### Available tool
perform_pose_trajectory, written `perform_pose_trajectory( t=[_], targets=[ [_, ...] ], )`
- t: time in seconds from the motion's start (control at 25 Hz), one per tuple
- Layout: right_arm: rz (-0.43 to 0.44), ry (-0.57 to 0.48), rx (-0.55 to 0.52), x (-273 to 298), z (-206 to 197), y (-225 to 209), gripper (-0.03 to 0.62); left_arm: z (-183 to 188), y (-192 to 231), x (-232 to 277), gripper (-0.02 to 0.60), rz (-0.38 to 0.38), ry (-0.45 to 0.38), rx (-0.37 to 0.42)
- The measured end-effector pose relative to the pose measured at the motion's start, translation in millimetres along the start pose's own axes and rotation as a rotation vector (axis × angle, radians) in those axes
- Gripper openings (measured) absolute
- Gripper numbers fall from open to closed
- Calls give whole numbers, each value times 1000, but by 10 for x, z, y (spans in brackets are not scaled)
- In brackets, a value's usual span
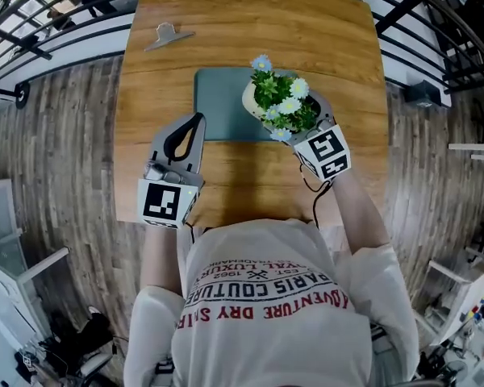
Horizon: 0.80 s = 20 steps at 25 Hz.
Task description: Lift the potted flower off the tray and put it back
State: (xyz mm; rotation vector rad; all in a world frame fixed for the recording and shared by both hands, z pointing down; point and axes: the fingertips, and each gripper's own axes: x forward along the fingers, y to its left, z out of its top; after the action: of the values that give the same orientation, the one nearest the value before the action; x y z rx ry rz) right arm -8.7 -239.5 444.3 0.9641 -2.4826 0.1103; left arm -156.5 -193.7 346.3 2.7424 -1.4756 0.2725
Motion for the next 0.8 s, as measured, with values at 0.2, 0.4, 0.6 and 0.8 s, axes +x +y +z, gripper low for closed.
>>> perform_pose_trajectory(
  t=[0.2,0.4,0.6,0.8],
  targets=[
    [124,80,-51,429,-344,73,457,-153,26,96,12,1,43,-59],
    [216,135,-74,806,-597,200,457,-437,112,208,12,5,78,-95],
    [274,175,-95,1093,-833,277,457,-686,156,270,12,-1,115,-134],
    [331,186,-125,1302,-921,380,457,-893,271,290,12,11,147,-172]
  ],
)
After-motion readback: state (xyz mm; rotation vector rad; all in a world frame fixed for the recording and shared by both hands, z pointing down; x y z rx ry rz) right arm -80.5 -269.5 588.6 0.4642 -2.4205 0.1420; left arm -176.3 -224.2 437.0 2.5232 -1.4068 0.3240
